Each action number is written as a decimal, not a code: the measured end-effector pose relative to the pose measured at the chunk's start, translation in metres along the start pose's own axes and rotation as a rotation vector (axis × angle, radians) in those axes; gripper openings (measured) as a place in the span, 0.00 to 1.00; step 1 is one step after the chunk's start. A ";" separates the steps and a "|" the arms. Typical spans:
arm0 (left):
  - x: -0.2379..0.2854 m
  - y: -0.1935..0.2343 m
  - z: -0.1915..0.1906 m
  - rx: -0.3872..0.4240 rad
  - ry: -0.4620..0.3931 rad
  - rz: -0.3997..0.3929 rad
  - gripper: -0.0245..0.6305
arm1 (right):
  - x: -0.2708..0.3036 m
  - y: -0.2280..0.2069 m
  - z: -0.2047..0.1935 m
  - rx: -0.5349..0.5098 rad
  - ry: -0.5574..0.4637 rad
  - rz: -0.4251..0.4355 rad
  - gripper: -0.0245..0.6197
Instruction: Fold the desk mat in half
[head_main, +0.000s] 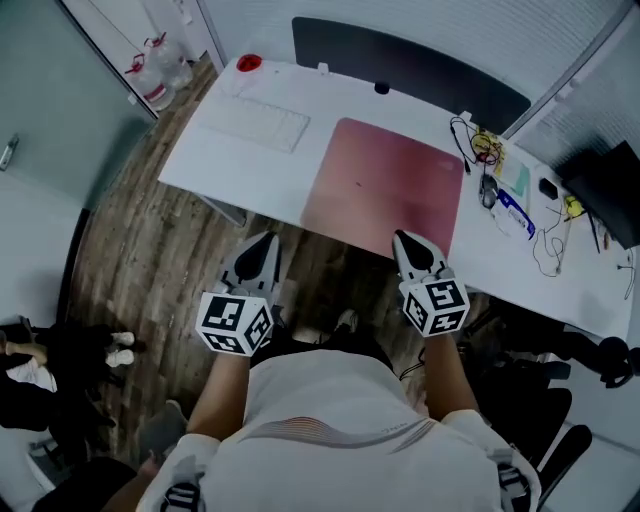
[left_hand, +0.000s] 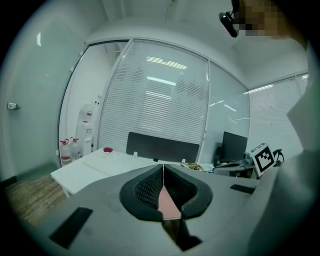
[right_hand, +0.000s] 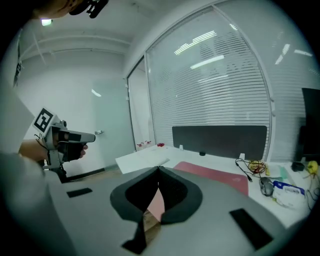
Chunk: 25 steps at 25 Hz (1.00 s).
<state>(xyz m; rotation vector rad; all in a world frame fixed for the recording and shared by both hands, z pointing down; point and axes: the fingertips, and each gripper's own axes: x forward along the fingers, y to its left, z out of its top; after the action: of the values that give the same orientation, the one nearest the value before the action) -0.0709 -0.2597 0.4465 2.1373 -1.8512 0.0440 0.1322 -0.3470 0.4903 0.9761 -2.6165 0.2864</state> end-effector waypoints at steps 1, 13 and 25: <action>0.004 0.004 -0.002 -0.011 0.003 0.012 0.06 | 0.006 0.000 -0.002 -0.008 0.017 0.014 0.12; 0.010 0.072 -0.026 -0.070 0.051 0.064 0.06 | 0.138 0.084 -0.085 -0.393 0.372 0.190 0.31; -0.018 0.141 -0.065 -0.164 0.125 0.113 0.06 | 0.236 0.119 -0.182 -0.747 0.660 0.126 0.34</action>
<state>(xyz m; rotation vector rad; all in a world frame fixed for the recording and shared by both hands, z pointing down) -0.1985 -0.2423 0.5341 1.8769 -1.8341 0.0485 -0.0712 -0.3454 0.7384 0.3627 -1.9138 -0.2886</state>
